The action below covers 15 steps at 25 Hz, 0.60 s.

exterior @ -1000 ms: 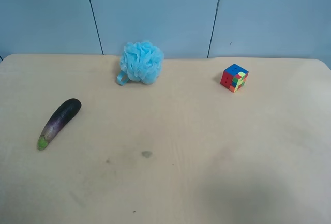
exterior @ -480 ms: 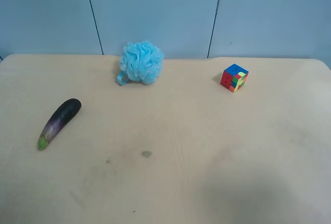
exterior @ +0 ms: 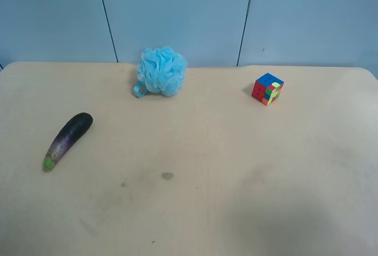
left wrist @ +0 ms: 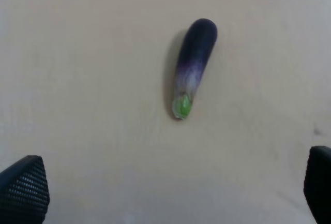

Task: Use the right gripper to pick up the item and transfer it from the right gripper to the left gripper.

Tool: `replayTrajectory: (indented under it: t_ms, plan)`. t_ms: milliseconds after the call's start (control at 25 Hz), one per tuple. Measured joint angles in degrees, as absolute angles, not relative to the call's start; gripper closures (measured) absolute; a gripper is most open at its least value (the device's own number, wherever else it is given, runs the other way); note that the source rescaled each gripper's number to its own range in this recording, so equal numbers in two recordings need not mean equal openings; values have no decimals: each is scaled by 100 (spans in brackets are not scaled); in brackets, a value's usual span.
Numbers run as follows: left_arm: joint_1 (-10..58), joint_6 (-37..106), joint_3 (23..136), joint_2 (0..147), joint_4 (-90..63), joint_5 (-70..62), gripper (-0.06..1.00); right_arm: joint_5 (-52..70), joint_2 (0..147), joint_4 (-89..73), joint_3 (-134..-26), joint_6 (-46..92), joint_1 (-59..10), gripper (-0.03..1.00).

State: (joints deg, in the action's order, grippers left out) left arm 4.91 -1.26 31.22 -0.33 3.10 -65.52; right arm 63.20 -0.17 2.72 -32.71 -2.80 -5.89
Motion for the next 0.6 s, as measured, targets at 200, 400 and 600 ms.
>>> replayTrajectory:
  t_ms: [200,400,600]
  plan:
    - [491,125,3057,-33,136,-6346,-5,6320,-17,272,-3271,-280,-589,-3]
    - [491,217,2905,-33,-55,-6089,-5,6320,-17,272,-3271,-280,-589,-3]
    - [491,217,2905,-33,-55,-6077,-5,6320,-17,272,-3271,-280,-589,-3]
